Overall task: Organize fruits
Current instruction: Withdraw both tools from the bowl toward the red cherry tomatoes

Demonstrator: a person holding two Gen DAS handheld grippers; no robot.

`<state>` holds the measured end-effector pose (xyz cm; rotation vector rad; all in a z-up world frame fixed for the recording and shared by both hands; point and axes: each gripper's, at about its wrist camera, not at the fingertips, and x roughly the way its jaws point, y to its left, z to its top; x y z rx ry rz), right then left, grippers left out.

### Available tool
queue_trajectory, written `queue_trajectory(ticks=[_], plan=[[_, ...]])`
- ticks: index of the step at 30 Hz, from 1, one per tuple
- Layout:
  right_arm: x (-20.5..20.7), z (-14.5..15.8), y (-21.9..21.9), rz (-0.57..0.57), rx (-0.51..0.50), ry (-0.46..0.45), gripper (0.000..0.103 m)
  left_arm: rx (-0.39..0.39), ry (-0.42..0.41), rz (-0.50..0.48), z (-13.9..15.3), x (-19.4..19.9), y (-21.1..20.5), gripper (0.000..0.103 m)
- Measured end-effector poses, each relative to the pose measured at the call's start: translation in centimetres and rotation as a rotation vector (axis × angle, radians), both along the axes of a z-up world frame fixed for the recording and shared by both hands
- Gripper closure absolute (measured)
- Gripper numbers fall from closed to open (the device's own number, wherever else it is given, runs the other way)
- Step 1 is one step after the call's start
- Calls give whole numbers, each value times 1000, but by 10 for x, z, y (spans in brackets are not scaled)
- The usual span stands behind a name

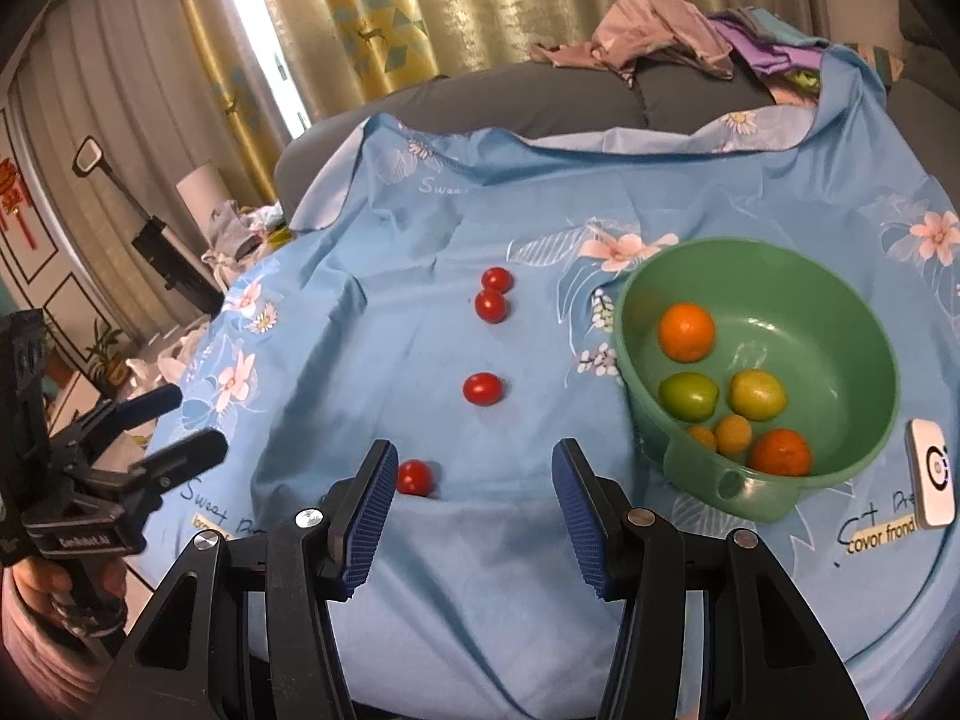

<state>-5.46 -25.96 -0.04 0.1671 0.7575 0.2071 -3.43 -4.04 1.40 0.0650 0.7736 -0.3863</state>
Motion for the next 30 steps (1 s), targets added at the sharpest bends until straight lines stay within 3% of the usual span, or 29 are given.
queue_trajectory(ticks=[9, 21, 30], plan=[[24, -16, 4, 26, 3, 46, 49, 32, 94, -64, -30, 23, -23, 1], [46, -31, 2, 42, 17, 81, 49, 97, 143, -115, -49, 37, -53, 3], [57, -34, -1, 49, 35, 87, 49, 100, 202, -166, -62, 43, -66, 24]])
